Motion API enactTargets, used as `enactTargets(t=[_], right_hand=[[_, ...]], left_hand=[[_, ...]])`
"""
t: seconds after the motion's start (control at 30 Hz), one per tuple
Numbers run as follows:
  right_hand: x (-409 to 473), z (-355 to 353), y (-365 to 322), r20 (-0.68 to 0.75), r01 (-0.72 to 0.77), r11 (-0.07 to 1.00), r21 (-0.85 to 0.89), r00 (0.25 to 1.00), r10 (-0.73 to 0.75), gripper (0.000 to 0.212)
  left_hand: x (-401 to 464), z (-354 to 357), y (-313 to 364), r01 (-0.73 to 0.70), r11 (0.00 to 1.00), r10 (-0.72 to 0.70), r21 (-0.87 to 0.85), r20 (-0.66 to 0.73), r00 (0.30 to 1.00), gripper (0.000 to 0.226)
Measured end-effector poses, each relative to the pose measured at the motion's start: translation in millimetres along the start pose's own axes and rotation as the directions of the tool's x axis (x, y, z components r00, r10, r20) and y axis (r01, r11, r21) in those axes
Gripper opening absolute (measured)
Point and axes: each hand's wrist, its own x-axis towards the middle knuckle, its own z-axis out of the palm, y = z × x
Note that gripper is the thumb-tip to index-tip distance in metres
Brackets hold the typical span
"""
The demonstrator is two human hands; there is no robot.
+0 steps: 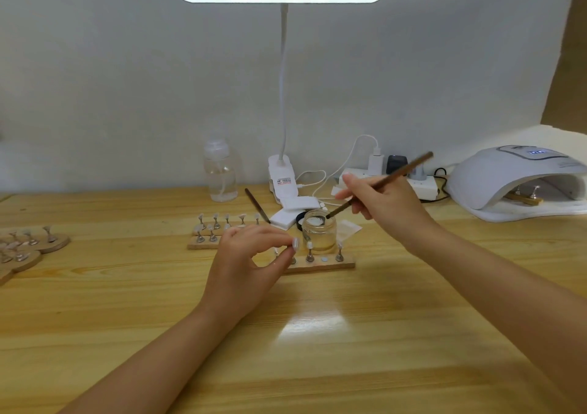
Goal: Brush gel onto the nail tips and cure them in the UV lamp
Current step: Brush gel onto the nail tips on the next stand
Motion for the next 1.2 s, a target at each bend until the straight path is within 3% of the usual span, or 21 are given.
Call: enactTargets(t=[0.1,0.27,0.5,0.67,0.9,1.0,1.2], right_hand=[[16,2,-2,0.058,-0.019,0.995,-0.1,0.998,0.025,0.022],[27,15,-5,0.028,0.028,0.949,-0.315,0.999,-0.02,0.033],[28,34,1,0.053,-0.011,0.835,-0.55,0.997,0.048,0.04],[30,23,-2,-0.076,-0.079,0.926,-0.368,0.996,0.055,0.041],[29,7,7,-0.23,-0.248,0.964,-0.097,0.948,0.221,0.04],[25,3,10,-0.249,-0.243,0.966,-0.087,0.944,0.215,0.04],[15,-4,8,-0.301,-0.123,0.992,0.012,0.946,0.121,0.037]], left_hand=[[0,0,0,0.01,1.0,-0.011,-0.015,-0.008,1.0,0.013],[0,0,1,0.013,1.0,-0.014,-0.021,-0.018,1.0,0.012],[1,-1,0,0.005,1.0,-0.006,-0.013,-0.022,1.0,0.013],[0,0,0,0.01,1.0,-0.011,-0.021,-0.029,1.0,0.011],[0,0,-1,0.007,0.999,-0.008,-0.032,-0.027,1.0,0.01],[0,-1,-1,-0.01,0.999,0.009,-0.035,-0.029,1.0,0.019],[-1,0,-3,0.015,0.999,-0.015,-0.035,-0.026,1.0,0.015]])
